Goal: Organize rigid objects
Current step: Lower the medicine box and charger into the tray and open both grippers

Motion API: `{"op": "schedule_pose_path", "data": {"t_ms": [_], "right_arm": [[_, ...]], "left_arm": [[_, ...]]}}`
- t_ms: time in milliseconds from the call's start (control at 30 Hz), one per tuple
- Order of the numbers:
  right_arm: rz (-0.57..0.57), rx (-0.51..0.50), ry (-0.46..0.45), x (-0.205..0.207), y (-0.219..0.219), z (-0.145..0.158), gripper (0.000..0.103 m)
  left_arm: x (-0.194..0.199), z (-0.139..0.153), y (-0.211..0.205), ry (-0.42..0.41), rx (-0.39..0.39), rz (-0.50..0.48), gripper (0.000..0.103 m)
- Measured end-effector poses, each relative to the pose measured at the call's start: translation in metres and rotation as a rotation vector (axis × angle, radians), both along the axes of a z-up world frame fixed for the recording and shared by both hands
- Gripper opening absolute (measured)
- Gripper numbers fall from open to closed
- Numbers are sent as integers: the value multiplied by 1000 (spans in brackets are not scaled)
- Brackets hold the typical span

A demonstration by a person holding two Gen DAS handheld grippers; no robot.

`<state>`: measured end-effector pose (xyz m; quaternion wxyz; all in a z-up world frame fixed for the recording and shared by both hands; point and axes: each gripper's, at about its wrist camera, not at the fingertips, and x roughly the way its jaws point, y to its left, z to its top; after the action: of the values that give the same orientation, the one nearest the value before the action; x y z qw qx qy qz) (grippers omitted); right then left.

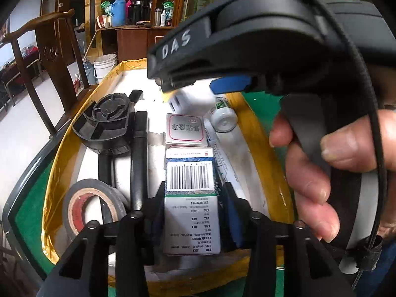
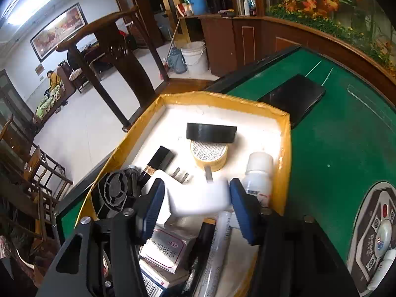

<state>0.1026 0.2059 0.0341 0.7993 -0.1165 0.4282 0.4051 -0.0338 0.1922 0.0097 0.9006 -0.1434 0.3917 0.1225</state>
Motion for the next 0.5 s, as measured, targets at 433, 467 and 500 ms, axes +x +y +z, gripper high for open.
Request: {"op": "schedule_pose_path", "data": {"t_ms": [433,467,500], "right_arm": [[-29,175,23,-6,-47,34,58],[-32,185,24,-7,-50,35,58],[-35,196,27,-8,-55,38,58]], "left_arm": [[-14,13,0,-42,27,41,70],[-16,15,1,-53,29,49,70],[-19,18,0,-65,35,55,70]]}}
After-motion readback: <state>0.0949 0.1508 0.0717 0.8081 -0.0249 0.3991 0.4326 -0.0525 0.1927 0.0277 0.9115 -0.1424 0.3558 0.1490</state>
